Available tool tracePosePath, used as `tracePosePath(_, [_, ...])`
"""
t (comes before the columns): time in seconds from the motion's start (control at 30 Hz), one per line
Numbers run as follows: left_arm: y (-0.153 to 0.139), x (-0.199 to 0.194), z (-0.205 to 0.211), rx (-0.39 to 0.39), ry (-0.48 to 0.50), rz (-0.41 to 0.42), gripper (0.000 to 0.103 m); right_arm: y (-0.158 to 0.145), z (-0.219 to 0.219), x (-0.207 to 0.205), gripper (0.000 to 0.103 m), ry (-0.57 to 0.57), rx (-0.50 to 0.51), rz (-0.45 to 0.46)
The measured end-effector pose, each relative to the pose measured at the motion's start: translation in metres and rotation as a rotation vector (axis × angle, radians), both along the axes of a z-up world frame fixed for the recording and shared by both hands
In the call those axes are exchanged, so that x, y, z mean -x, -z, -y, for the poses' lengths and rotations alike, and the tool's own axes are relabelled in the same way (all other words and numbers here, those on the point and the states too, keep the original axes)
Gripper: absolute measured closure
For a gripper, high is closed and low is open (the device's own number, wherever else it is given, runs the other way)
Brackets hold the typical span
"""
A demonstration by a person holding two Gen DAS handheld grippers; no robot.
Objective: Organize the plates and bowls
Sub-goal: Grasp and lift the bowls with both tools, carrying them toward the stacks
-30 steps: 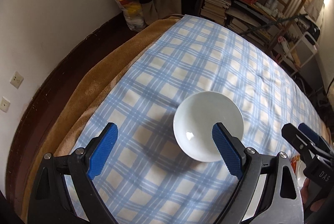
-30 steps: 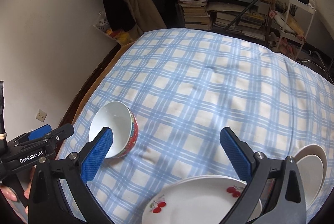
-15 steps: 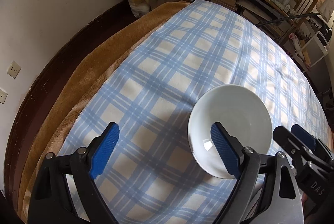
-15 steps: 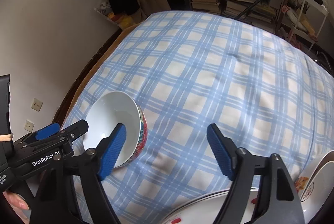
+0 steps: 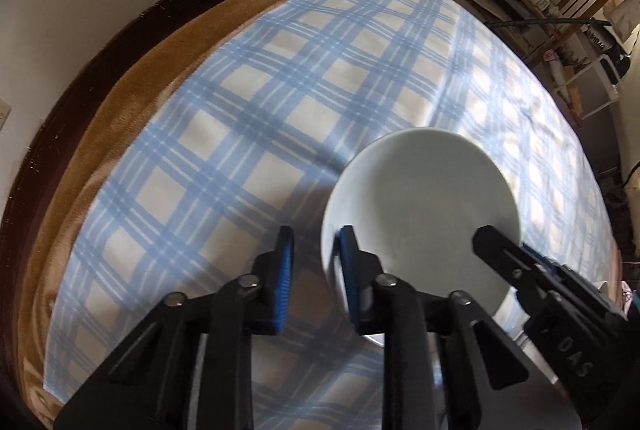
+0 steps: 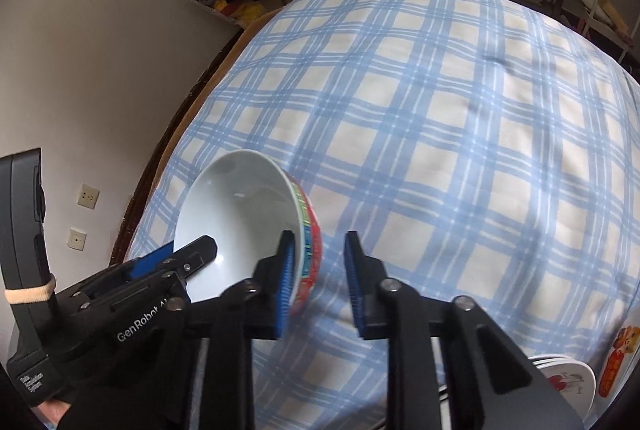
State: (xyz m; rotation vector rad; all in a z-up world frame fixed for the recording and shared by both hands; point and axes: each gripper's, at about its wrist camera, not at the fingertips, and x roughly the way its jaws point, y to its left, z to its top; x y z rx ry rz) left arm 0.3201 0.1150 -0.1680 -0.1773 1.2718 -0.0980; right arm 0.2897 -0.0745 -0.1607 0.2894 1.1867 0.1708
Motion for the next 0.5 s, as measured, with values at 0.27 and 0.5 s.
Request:
tracePosePath(0.27, [-0.009, 0.005, 0.012, 0.001, 0.024, 0.016, 0.096, 0.004, 0.004, 0.0, 0.095, 0.021, 0.023, -0.015])
tracePosePath(0.5, [-0.017, 0.01, 0.02, -0.036, 0.04, 0.047, 0.095, 0.008, 0.01, 0.004, 0.096, 0.036, 0.025, -0.013])
